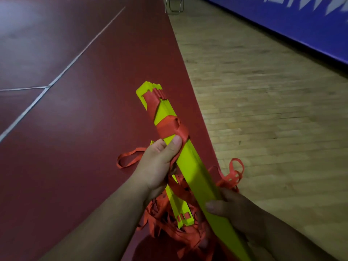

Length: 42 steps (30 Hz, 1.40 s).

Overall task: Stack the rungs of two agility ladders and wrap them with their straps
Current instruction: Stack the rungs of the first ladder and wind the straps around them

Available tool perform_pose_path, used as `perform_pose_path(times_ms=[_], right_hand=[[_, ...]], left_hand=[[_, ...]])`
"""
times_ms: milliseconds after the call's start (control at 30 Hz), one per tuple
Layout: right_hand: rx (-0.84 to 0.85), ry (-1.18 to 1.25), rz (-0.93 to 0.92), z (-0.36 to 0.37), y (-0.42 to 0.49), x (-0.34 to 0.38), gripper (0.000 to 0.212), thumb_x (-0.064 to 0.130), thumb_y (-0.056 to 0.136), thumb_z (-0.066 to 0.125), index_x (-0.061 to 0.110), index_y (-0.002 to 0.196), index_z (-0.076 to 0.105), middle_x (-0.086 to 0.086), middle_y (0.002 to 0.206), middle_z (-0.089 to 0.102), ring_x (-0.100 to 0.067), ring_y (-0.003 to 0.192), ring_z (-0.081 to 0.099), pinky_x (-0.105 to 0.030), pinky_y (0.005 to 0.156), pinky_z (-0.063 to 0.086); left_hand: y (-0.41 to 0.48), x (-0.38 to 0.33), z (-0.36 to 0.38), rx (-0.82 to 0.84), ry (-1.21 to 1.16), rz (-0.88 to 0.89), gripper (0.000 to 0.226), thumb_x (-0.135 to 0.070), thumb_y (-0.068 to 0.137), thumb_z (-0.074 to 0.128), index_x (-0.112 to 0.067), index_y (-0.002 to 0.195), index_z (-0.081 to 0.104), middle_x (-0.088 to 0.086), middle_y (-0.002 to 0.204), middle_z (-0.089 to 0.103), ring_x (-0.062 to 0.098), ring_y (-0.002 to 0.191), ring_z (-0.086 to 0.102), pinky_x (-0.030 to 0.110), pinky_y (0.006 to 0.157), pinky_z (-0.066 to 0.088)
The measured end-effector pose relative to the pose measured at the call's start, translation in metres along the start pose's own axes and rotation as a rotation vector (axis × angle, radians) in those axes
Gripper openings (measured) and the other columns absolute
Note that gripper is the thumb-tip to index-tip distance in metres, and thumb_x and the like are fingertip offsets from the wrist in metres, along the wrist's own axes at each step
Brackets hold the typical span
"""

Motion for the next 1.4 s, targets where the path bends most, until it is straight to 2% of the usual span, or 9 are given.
perform_pose_path(times_ms=[167, 367, 500, 667, 833, 967, 1100, 1200, 1400], right_hand=[[-0.323, -0.547, -0.137, 0.000, 0.002, 0.006, 0.069, 0.064, 0.048, 0.088, 0.045, 0.107, 0.057, 0.021, 0.094, 0.071, 0.005, 0.082, 0.066, -0.016, 0.067, 0.050], [-0.580, -0.809, -0.195, -0.009, -0.008, 0.016, 0.045, 0.047, 0.065, 0.071, 0.041, 0.100, 0.043, 0.012, 0.075, 0.063, -0.007, 0.068, 0.061, -0.032, 0.059, 0.048], [-0.446, -0.699, -0.252, -0.011, -0.021, 0.031, 0.047, 0.054, 0.055, 0.062, 0.048, 0.100, 0.052, 0.024, 0.079, 0.066, -0.004, 0.056, 0.060, -0.021, 0.049, 0.041], [-0.079, -0.435, -0.108, -0.012, -0.034, 0.039, 0.055, 0.044, 0.052, 0.070, 0.049, 0.107, 0.065, 0.007, 0.072, 0.070, -0.008, 0.060, 0.064, -0.028, 0.057, 0.047], [0.230, -0.147, -0.038, -0.001, -0.046, 0.045, 0.039, 0.029, 0.059, 0.075, 0.033, 0.098, 0.076, -0.010, 0.078, 0.069, -0.021, 0.060, 0.065, -0.029, 0.059, 0.049], [0.171, -0.246, -0.144, 0.003, -0.050, 0.048, 0.048, 0.057, 0.068, 0.085, 0.049, 0.112, 0.066, -0.006, 0.092, 0.077, -0.020, 0.078, 0.074, -0.029, 0.068, 0.054], [-0.120, -0.607, -0.198, 0.004, -0.047, 0.044, 0.065, 0.062, 0.056, 0.088, 0.078, 0.103, 0.046, 0.030, 0.101, 0.071, 0.012, 0.090, 0.067, -0.008, 0.071, 0.051], [-0.381, -0.710, -0.290, -0.003, -0.037, 0.038, 0.046, 0.042, 0.064, 0.076, 0.061, 0.098, 0.050, 0.018, 0.080, 0.068, 0.007, 0.071, 0.065, -0.018, 0.059, 0.052], [-0.216, -0.540, -0.268, -0.003, -0.024, 0.032, 0.039, 0.028, 0.062, 0.071, 0.049, 0.094, 0.065, 0.002, 0.072, 0.072, -0.019, 0.061, 0.069, -0.040, 0.059, 0.055]], left_hand=[[0.002, -0.007, 0.003, -0.117, 0.002, 0.033, 0.028, -0.017, 0.099, 0.055, -0.015, 0.071, 0.059, -0.009, 0.048, 0.059, 0.000, 0.038, 0.053, 0.012, 0.039, 0.041], [0.003, -0.015, -0.007, -0.067, 0.264, 0.026, 0.032, -0.046, 0.087, 0.062, -0.021, 0.069, 0.069, -0.006, 0.055, 0.059, 0.007, 0.044, 0.048, 0.019, 0.045, 0.037], [-0.002, -0.023, -0.011, 0.000, 0.352, 0.037, 0.045, -0.060, 0.085, 0.063, -0.024, 0.059, 0.060, -0.004, 0.049, 0.043, 0.009, 0.044, 0.035, 0.021, 0.047, 0.030], [-0.015, -0.032, 0.003, 0.119, 0.127, 0.029, 0.068, -0.056, 0.065, 0.082, -0.013, 0.116, 0.067, 0.012, 0.106, 0.075, 0.021, 0.093, 0.073, 0.026, 0.075, 0.057], [-0.039, -0.029, 0.009, -0.030, 0.011, 0.015, 0.080, -0.049, 0.057, 0.092, 0.001, 0.113, 0.065, 0.024, 0.110, 0.070, 0.034, 0.097, 0.068, 0.044, 0.086, 0.058], [-0.042, -0.027, 0.005, -0.221, -0.024, 0.041, 0.065, -0.030, 0.074, 0.082, 0.013, 0.116, 0.056, 0.033, 0.115, 0.064, 0.040, 0.105, 0.059, 0.061, 0.105, 0.040], [-0.033, -0.032, 0.003, -0.292, 0.005, 0.090, 0.057, -0.038, 0.072, 0.086, 0.004, 0.101, 0.060, 0.019, 0.097, 0.055, 0.034, 0.093, 0.049, 0.050, 0.086, 0.040], [-0.024, -0.029, 0.007, -0.260, 0.080, 0.122, 0.072, -0.047, 0.065, 0.086, 0.008, 0.101, 0.056, 0.012, 0.094, 0.057, 0.026, 0.088, 0.055, 0.042, 0.082, 0.046], [-0.020, -0.016, 0.001, -0.012, 0.187, 0.047, 0.051, -0.058, 0.080, 0.066, -0.013, 0.103, 0.070, 0.020, 0.083, 0.067, 0.006, 0.039, 0.045, 0.016, 0.041, 0.037]])
Point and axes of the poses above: each hand's wrist, its own y-axis towards the middle knuckle, its own z-axis out of the palm, x = y × z, the point moved 4 cm from there along y, towards the middle knuckle
